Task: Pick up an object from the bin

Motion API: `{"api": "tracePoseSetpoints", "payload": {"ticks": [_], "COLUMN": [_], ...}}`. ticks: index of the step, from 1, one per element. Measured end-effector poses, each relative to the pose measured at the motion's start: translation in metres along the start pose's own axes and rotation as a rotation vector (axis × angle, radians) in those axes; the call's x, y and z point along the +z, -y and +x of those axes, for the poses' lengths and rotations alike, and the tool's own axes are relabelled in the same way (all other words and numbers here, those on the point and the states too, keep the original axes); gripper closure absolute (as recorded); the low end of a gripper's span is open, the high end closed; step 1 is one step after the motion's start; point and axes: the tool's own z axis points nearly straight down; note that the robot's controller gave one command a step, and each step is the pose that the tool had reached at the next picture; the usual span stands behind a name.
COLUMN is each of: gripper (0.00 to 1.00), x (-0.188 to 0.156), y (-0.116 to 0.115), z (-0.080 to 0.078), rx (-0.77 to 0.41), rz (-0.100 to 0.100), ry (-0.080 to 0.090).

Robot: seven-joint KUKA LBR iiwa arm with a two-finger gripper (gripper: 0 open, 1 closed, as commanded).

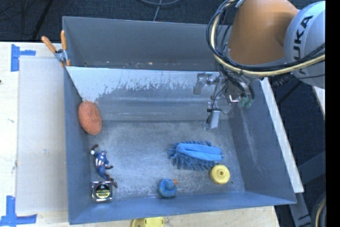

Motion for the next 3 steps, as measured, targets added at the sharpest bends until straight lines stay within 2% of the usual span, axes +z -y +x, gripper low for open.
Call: {"api": "tracePoseSetpoints", "payload": {"ticks": [1, 2, 3], "gripper": [0.0, 0.0, 0.0], "x": [-0.005, 0.042, 0.088], "y": [0.0, 0.012, 0.024], "z": [-0.001, 0.015, 0.018], "rx": [0.0, -0.05, -0.045], "rz": [0.0, 0.0, 0.0], "ry": [0.008, 0.014, 0.008]}}
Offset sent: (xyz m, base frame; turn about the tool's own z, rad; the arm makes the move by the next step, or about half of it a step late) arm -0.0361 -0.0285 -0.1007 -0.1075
